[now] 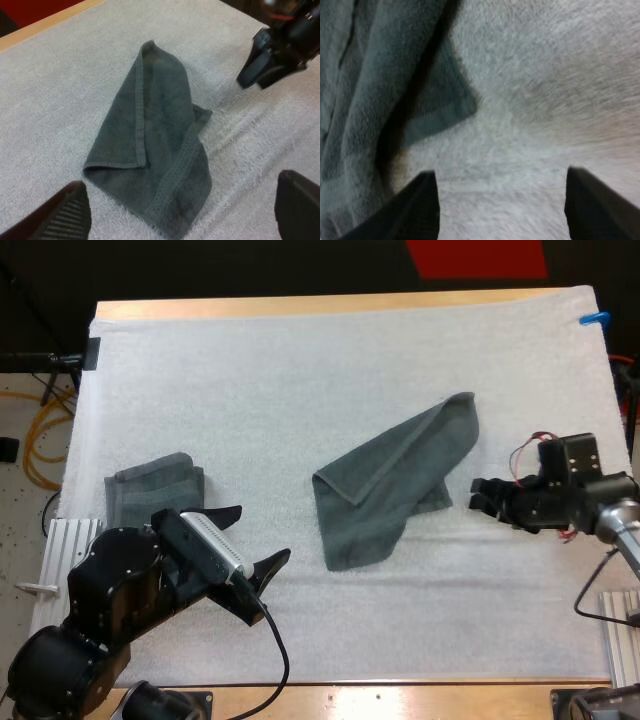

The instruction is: Pick towel from pile fold and stack

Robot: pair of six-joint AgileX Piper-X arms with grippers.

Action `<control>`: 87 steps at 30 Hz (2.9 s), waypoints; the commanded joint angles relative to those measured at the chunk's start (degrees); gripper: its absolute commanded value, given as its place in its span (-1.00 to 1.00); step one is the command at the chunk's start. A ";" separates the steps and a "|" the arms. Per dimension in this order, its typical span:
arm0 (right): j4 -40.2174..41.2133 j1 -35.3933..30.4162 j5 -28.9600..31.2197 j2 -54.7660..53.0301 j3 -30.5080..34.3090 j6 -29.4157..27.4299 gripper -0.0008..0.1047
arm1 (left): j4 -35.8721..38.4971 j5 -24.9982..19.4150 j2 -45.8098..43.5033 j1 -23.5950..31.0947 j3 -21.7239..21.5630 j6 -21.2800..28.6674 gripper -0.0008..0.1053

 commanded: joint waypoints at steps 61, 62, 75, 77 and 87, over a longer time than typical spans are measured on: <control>18.36 -0.12 6.41 -4.41 0.07 -12.67 -0.99 | -0.07 10.20 25.75 -2.86 -0.33 -1.86 0.39; 18.31 -0.12 6.49 -4.51 0.38 -12.69 -0.99 | -0.07 10.20 27.45 -4.04 -0.33 -1.85 0.39; 15.48 -0.12 6.54 -4.55 7.54 -12.68 -0.99 | -8.56 1.45 50.56 -10.04 -0.33 -13.82 0.39; 15.23 -0.12 6.54 -4.55 7.77 -12.68 -0.99 | -11.12 2.22 53.12 -10.04 -0.33 -14.78 0.39; 13.87 -0.12 6.54 -5.23 7.76 -12.68 -0.99 | -14.88 8.63 60.24 -10.04 -0.33 -16.97 0.23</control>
